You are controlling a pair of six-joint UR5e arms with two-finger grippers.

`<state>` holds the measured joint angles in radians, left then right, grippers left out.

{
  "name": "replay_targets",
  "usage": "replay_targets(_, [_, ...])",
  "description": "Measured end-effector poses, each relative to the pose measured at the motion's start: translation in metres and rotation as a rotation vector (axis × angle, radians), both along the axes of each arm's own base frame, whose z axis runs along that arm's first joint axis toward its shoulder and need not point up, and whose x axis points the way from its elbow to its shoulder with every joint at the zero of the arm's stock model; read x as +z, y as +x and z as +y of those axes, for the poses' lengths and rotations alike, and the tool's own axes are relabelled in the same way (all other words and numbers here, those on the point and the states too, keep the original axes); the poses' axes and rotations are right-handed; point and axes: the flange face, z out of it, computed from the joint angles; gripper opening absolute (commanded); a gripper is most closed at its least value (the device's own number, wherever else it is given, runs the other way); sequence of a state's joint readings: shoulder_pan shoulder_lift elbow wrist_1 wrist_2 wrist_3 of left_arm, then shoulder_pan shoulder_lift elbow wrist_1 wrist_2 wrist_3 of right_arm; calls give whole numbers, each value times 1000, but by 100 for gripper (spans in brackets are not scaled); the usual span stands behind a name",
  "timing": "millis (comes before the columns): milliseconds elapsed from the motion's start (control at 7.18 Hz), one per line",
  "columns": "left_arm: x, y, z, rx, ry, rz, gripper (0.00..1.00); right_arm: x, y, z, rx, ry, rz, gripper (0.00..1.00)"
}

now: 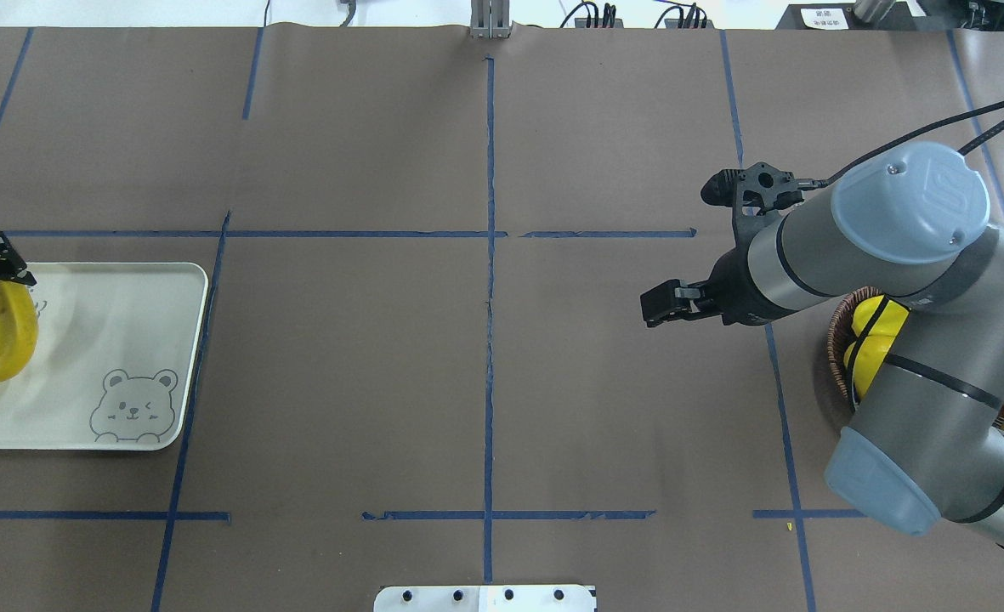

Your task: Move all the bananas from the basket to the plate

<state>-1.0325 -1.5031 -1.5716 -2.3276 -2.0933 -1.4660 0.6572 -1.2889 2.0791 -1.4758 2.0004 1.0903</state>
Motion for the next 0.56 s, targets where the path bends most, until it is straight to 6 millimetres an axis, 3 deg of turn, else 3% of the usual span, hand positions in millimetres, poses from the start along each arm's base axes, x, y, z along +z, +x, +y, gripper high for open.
replay_targets(279, [8, -12, -4, -2, 16, -18, 100, 1, 9, 2, 3, 6, -1, 100])
replay_targets(418, [-3, -26, -7, -7, 23, 14, 100, 6, 19, 6, 2, 12, 3, 100])
replay_targets(557, [-28, -44, -10, -3, 34, 78, 100, 15, 34, 10, -5, 31, 15, 100])
